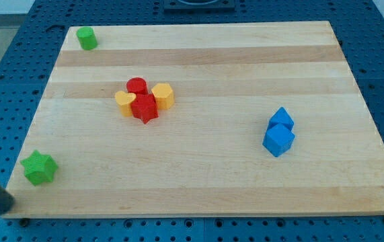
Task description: Move the green star slightly right
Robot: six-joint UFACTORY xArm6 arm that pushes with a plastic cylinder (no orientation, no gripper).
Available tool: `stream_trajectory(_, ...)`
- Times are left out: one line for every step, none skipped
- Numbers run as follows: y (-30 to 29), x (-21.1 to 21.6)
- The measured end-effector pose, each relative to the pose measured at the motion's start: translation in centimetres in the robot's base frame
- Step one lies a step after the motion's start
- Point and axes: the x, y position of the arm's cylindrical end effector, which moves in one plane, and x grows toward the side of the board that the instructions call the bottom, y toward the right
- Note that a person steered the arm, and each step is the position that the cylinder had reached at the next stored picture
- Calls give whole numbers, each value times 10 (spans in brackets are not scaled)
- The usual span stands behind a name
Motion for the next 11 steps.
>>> stream_trajectory(1, -23)
stream_trajectory(22, -34)
stream_trajectory(93, -34)
stream_trajectory(148, -45)
stream_trajectory(129, -38)
stream_trajectory(74, -14)
stream_trajectory(19, -21)
stream_trajectory(12, -62)
stream_trajectory(64, -81)
stream_trajectory(146, -78)
stream_trajectory(165, -83)
